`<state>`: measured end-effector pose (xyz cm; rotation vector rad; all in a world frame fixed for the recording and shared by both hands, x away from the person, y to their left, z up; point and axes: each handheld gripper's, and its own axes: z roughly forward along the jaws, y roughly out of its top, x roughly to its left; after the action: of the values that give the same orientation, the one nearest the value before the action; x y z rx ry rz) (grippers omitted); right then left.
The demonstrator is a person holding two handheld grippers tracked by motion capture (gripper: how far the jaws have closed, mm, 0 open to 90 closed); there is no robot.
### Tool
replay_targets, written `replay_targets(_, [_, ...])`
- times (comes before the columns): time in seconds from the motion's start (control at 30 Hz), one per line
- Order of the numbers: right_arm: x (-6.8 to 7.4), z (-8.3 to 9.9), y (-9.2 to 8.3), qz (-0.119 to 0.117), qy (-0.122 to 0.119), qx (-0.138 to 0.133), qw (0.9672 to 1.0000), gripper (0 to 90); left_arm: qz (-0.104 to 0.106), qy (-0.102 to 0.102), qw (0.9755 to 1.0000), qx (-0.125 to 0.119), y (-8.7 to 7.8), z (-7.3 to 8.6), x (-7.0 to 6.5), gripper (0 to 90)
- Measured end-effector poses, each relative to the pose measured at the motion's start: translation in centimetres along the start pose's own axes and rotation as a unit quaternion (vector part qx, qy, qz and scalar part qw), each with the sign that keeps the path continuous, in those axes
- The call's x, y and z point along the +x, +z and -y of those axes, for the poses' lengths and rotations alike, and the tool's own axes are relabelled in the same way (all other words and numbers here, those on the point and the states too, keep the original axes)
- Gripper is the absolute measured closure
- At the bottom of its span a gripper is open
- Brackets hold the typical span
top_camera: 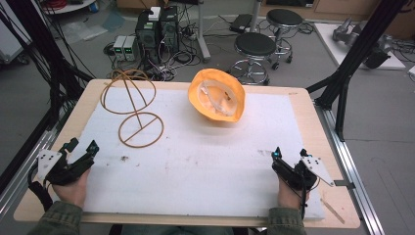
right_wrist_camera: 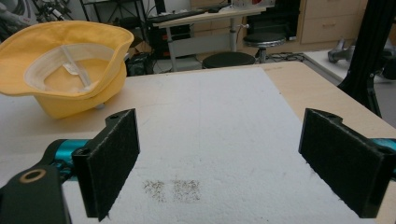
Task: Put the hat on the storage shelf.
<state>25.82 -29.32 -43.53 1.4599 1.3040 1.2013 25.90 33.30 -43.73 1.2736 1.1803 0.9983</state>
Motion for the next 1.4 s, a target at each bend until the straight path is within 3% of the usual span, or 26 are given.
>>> replay_targets(0.13, [0.2,-0.1,0.1,-0.003,-0.013,-0.008,0.9999,11.4,0.001,-0.005,1.0,0.001,0.0,0.0,0.1,32.7])
replay_targets(0.2, [0.3,-0.4,-0.1,-0.012,-0.021,-0.02,0.9995,11.4,0.002,-0.006,1.0,0.001,0.1,0.1,0.1,32.7])
replay_targets(0.23, [0.5,-1.3,-0.2,-0.029,-0.02,-0.047,0.9983,11.3,0.002,-0.006,1.0,0.002,0.1,0.1,0.1,32.7])
replay_targets(0.27, [0.5,-1.3,-0.2,-0.029,-0.02,-0.047,0.9983,11.3,0.002,-0.007,1.0,0.003,0.1,0.1,0.0,32.7])
replay_targets(0.3, [0.7,-1.9,-0.2,-0.042,-0.028,-0.061,0.9968,11.3,0.001,-0.007,1.0,0.003,0.2,0.1,0.0,32.7])
replay_targets(0.33, [1.3,-3.3,0.1,-0.057,-0.06,-0.074,0.9939,11.3,0.0,-0.007,1.0,0.002,0.2,0.1,0.0,32.7])
replay_targets(0.37, [1.3,-3.3,0.1,-0.057,-0.06,-0.074,0.9939,11.3,-0.001,-0.006,1.0,0.003,0.2,0.1,0.0,32.7])
replay_targets(0.4, [2.1,-4.6,0.6,-0.078,-0.078,-0.074,0.9912,11.3,-0.003,-0.007,1.0,0.003,0.2,0.1,0.0,32.7])
replay_targets(0.5, [2.9,-5.7,1.3,-0.09,-0.082,-0.075,0.9897,11.4,-0.006,-0.009,0.9999,0.002,0.1,0.1,0.0,32.7])
replay_targets(0.57, [3.9,-7.3,2.6,-0.122,-0.081,-0.068,0.9869,11.3,-0.005,-0.01,0.9999,0.003,0.1,0.1,0.1,32.6])
replay_targets(0.63, [4.6,-8.2,3.3,-0.135,-0.078,-0.063,0.9857,11.3,-0.004,-0.011,0.9999,0.003,0.0,0.0,0.1,32.6])
replay_targets(0.8, [6.2,-9.9,5.0,-0.147,-0.091,-0.066,0.9827,11.3,-0.007,-0.01,0.9999,0.006,0.1,0.0,0.1,32.6])
replay_targets(0.97, [6.9,-11.1,6.6,-0.155,-0.081,-0.06,0.9828,11.3,-0.004,-0.008,0.9999,0.006,0.1,0.1,-0.1,32.6])
replay_targets(1.1, [7.4,-11.9,8.6,-0.145,-0.065,-0.055,0.9857,11.3,-0.004,-0.015,0.9999,0.008,0.2,0.1,0.0,32.6])
replay_targets(1.3, [8.2,-12.4,12.2,-0.139,-0.063,-0.029,0.9878,11.3,0.002,-0.018,0.9998,0.008,0.3,0.1,0.0,32.6])
replay_targets(1.4, [8.2,-12.6,13.1,-0.136,-0.067,-0.022,0.9881,11.3,0.004,-0.021,0.9997,0.009,0.4,0.2,0.1,32.6])
